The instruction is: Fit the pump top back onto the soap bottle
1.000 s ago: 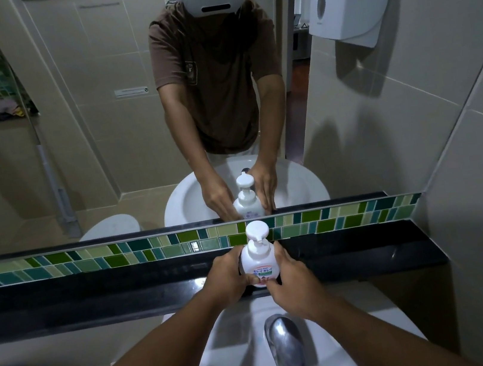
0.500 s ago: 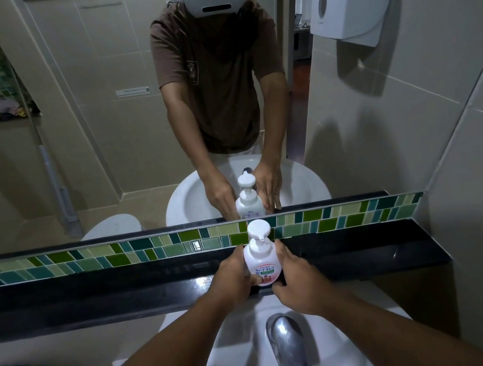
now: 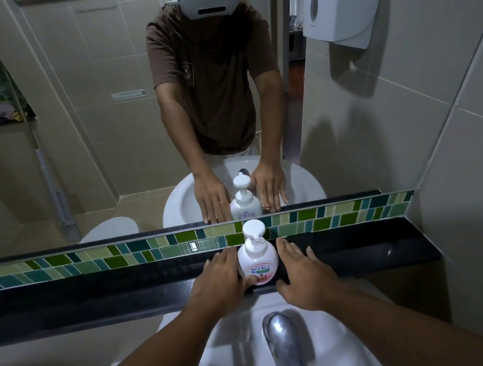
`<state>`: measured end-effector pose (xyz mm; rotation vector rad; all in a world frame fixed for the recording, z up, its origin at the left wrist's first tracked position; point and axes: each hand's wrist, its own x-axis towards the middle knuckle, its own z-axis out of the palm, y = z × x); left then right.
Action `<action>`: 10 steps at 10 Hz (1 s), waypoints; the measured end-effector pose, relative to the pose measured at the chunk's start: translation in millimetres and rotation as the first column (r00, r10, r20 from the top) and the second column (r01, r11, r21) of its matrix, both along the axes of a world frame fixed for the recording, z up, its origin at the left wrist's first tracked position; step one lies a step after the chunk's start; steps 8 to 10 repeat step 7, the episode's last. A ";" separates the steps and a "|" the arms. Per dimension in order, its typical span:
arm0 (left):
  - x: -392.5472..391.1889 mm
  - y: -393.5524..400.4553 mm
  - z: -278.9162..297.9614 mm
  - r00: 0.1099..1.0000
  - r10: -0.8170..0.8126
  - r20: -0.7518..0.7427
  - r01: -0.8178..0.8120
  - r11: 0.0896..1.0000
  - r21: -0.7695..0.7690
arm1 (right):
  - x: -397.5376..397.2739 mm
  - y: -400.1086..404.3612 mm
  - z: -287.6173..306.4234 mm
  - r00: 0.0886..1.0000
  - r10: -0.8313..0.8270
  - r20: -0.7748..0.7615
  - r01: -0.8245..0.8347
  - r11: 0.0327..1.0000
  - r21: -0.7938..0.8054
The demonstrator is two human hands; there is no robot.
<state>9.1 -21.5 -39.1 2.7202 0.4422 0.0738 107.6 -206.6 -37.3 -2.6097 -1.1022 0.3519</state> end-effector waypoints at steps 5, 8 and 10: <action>-17.7 -5.9 24.0 0.973 -0.026 -0.231 0.114 0.919 0.377 | -2.5 -1.8 26.0 0.984 0.084 0.157 -0.052 0.978 -0.202; -33.4 -7.7 42.4 0.972 0.024 -0.236 0.071 0.920 0.386 | -9.2 -16.3 45.3 0.989 0.058 0.138 -0.034 0.985 -0.170; -33.4 -7.7 42.4 0.972 0.024 -0.236 0.071 0.920 0.386 | -9.2 -16.3 45.3 0.989 0.058 0.138 -0.034 0.985 -0.170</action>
